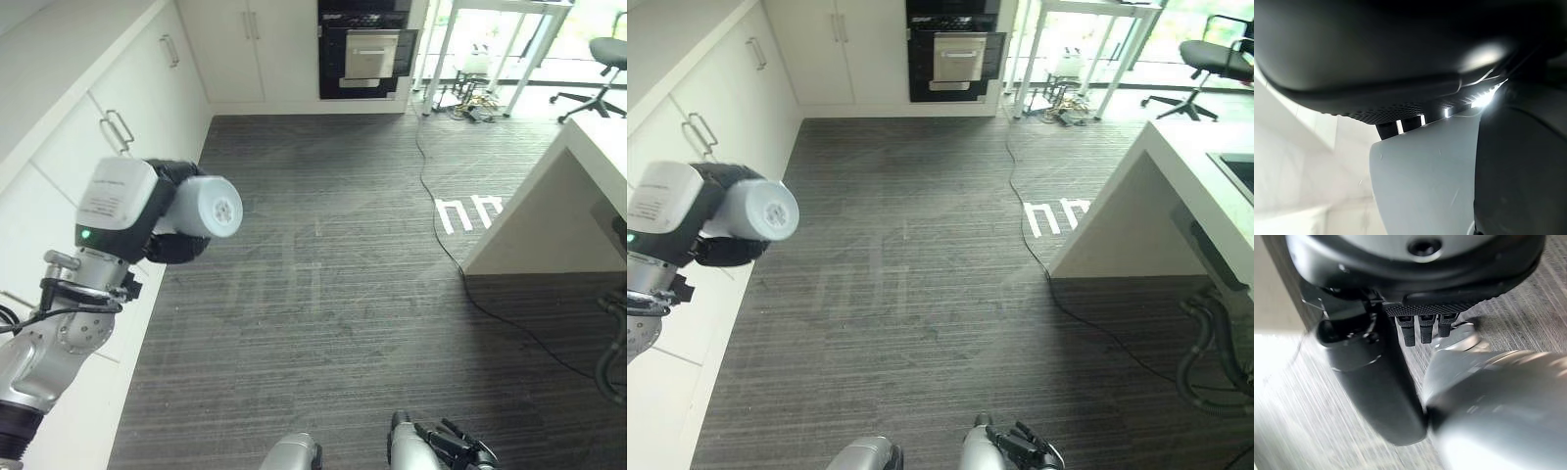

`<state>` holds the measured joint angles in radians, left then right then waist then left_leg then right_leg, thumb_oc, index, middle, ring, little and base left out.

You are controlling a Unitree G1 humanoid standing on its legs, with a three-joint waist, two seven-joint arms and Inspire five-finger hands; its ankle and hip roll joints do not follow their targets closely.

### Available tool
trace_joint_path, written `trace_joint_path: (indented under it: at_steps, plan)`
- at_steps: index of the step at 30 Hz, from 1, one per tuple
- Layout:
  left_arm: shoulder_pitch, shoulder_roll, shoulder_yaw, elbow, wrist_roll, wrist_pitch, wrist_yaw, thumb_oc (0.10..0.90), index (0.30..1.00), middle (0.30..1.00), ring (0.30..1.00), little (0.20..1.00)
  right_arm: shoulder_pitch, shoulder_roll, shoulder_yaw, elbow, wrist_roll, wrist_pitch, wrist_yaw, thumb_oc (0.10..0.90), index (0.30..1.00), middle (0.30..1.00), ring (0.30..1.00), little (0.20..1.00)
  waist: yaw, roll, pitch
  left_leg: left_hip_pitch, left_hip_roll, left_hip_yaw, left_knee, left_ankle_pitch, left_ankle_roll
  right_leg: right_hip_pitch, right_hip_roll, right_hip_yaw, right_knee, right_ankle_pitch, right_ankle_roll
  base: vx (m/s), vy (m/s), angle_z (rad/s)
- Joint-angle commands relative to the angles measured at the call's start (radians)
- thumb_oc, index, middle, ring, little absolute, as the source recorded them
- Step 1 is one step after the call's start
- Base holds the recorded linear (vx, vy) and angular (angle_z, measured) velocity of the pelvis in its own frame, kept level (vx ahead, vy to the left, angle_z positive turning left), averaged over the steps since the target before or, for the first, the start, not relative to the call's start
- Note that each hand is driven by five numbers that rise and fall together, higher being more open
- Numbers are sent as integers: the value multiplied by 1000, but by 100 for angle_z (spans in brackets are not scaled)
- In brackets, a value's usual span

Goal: Place the dishes in the dishwasher.

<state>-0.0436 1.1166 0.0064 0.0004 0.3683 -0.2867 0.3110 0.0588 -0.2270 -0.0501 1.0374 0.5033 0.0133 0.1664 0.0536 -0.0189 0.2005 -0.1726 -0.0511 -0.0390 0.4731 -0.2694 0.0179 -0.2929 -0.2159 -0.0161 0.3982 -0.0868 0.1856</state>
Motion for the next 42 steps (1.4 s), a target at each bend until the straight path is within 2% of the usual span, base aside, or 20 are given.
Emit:
trace_joint_path:
  at_steps: [1,5,7,8,14,19,22,24,27,28,30,31,33,34,36,37,39,40,41,42]
  plan:
    - [-138,-11,121,-103,19,-48,29,400,300,300,300,300,-2,-101,51,8,60,-47,87,800,900,900,900,900,-58,70,-79,112,32,-20,-173,-23,-45,128,58,-97,-98,-65,-1,77,-168,11]
    - [-186,-28,83,-144,7,-58,-15,400,300,300,300,300,10,-129,31,17,108,-21,129,800,900,900,900,900,-81,77,-83,91,121,102,-173,15,-86,171,37,-177,-98,-100,-18,28,-89,46]
    - [-222,-40,52,-152,11,-71,-22,400,300,300,300,300,22,-144,13,32,122,-33,165,800,900,900,900,900,-98,83,-80,69,176,166,-173,49,-112,180,21,-222,-98,-109,-24,-47,-29,76]
    - [-243,-45,33,-158,7,-67,-31,400,300,300,300,300,24,-148,4,44,120,-41,179,800,900,900,900,900,-105,85,-79,62,187,175,-173,59,-118,185,20,-227,-98,-113,-27,-8,-27,70]
    - [-278,-59,11,-175,16,-64,-86,400,300,300,300,300,50,-150,-5,87,80,-32,243,800,900,900,900,900,-123,87,-89,76,189,181,-173,50,-116,209,20,-228,-98,-129,-35,61,-7,18]
    - [-268,-66,19,-181,19,-38,-109,400,300,300,300,300,63,-135,-8,128,80,-62,277,800,900,900,900,900,-129,83,-107,89,185,190,-173,38,-111,214,21,-208,-98,-128,-27,51,-10,-4]
    - [-253,-65,32,-158,16,-49,-96,400,300,300,300,300,70,-130,-3,117,94,-69,296,800,900,900,900,900,-136,85,-114,89,190,205,-173,36,-112,201,12,-197,-98,-121,-16,7,23,-16]
    - [-253,-56,48,-139,2,-51,-91,400,300,300,300,300,70,-130,-5,123,70,-66,301,800,900,900,900,900,-140,87,-119,83,194,222,-173,32,-113,181,-7,-196,-98,-110,-1,-25,16,-21]
    - [-256,-56,53,-107,-17,-66,-85,400,300,300,300,300,75,-123,-14,152,27,-61,328,800,900,900,900,900,-142,86,-124,74,194,228,-173,29,-112,174,-9,-192,-98,-103,9,11,-17,-16]
    - [-230,-257,-71,-67,-132,-23,-119,400,300,300,300,300,103,-137,-42,187,50,-164,98,800,900,900,900,900,-159,57,-67,65,136,155,-173,8,-55,198,119,-96,-98,-141,-58,24,-79,-6]
    - [-253,-245,-86,-60,-169,-7,-109,400,300,300,300,300,90,-135,-55,150,202,-137,160,800,900,900,900,900,-170,64,-71,68,154,163,-173,23,-67,208,128,-103,-98,-146,-64,36,-123,7]
    - [-268,-252,-91,-34,-210,-18,-83,400,300,300,300,300,81,-126,-44,83,178,-81,167,800,900,900,900,900,-178,65,-75,85,148,164,-173,28,-73,211,125,-98,-98,-152,-71,76,-86,17]
    - [-259,-266,-81,-22,-200,-45,-75,400,300,300,300,300,72,-119,-21,72,92,-121,124,800,900,900,900,900,-176,57,-76,110,131,189,-173,32,-71,215,112,-102,-98,-155,-74,143,-81,8]
    - [-253,-275,-79,-19,-178,-69,-82,400,300,300,300,300,60,-124,-5,83,32,-126,86,800,900,900,900,900,-165,39,-72,126,111,217,-173,43,-62,223,94,-100,-98,-154,-76,189,-121,-7]
    - [-273,-285,-92,-19,-151,-75,-132,400,300,300,300,300,44,-137,5,130,-27,-144,53,800,900,900,900,900,-139,10,-51,85,91,243,-132,119,-64,249,76,-100,-98,-150,-91,271,-138,-14]
    - [-309,-288,-125,-24,-135,-68,-156,400,300,300,300,300,20,-150,9,179,-3,-225,36,800,900,900,900,900,-131,23,-32,43,117,274,-172,168,-79,269,88,-113,-98,-156,-91,314,-32,14]
    - [-324,-286,-145,-37,-118,-50,-155,400,300,300,300,300,-2,-154,21,169,28,-259,3,800,900,900,900,900,-125,60,-21,-28,149,271,-173,175,-88,289,118,-125,-98,-170,-87,373,129,37]
    - [-326,-289,-151,-42,-97,-47,-156,400,300,300,300,300,-9,-154,28,149,61,-282,-28,800,900,900,900,900,-122,83,-18,-94,173,263,-173,205,-98,306,138,-131,-98,-180,-87,698,241,21]
    - [-333,-283,-161,-26,-64,-64,-173,400,300,300,300,300,-10,-162,25,116,108,-264,-67,800,900,900,900,900,-125,90,-25,-177,208,301,-173,249,-117,351,137,-143,-98,-209,-83,744,314,7]
    - [-335,-267,-161,3,-49,-76,-179,400,300,300,300,300,-14,-166,18,104,91,-254,-75,800,900,900,900,900,-124,94,-31,-191,205,323,-173,262,-103,376,138,-152,-98,-231,-85,777,365,-28]
